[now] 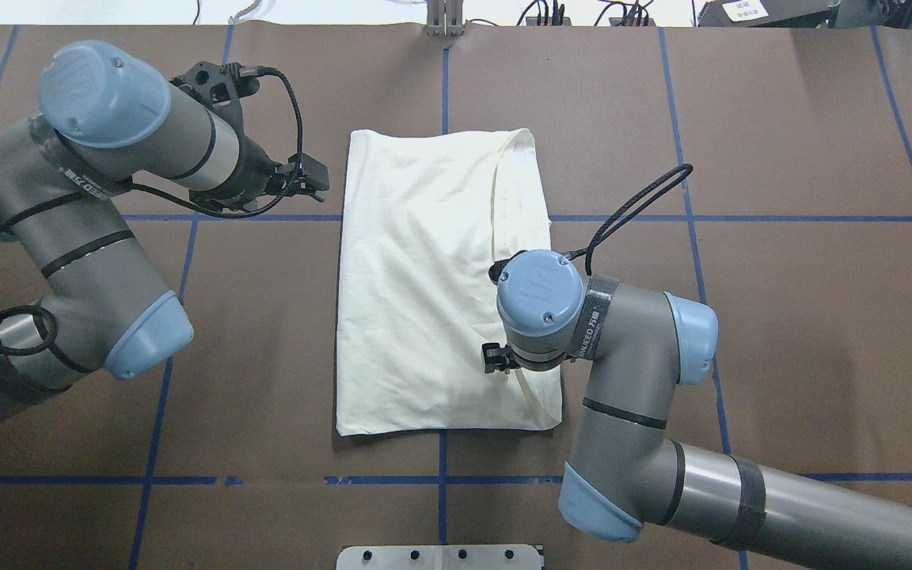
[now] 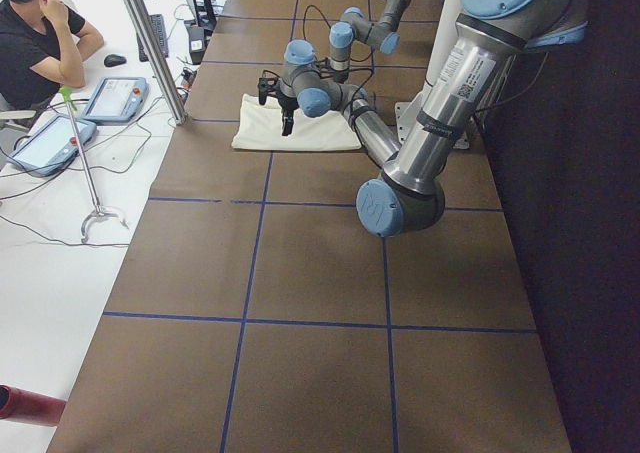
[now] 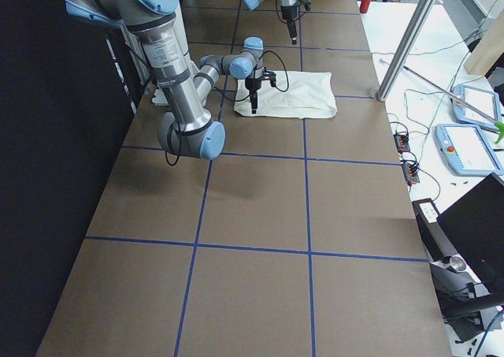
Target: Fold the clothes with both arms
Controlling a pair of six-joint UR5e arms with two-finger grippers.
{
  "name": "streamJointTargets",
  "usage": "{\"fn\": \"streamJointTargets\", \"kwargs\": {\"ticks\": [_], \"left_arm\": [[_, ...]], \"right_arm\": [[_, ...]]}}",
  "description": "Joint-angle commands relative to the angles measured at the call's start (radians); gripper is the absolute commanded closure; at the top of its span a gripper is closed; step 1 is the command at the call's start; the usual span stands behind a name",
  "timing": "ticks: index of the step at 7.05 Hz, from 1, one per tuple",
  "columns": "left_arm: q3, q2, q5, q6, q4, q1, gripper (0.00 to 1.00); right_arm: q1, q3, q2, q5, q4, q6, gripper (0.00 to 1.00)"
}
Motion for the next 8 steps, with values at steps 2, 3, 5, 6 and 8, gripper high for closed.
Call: {"fn": "streamJointTargets", "kwargs": {"ticks": [2,3,5,6,8], "left_arm": [[0.001,0.000,0.000,-0.003,-0.002,0.006,0.00],[-0.001,0.000,0.000,-0.003,-0.002,0.006,0.00],[-0.001,-0.002,-0.002,-0.005,-0.005,0.012,0.00],[-0.004,-0.003,-0.002,-0.005,-0.005,0.017,0.00],[-0.010,-0.003,-0.002,-0.005,-0.005,0.020,0.00]], "right_arm": [[0.010,0.001,-0.010,0.010,-0.040,-0.003,0.00],[0.016,0.002,-0.013,0.011,-0.042,-0.003,0.00],[0.048,0.006,-0.016,0.019,-0.055,-0.020,0.00],[0.051,0.007,-0.051,0.013,-0.052,-0.023,0.00],[0.080,0.009,-0.077,0.009,-0.048,-0.031,0.00]]}}
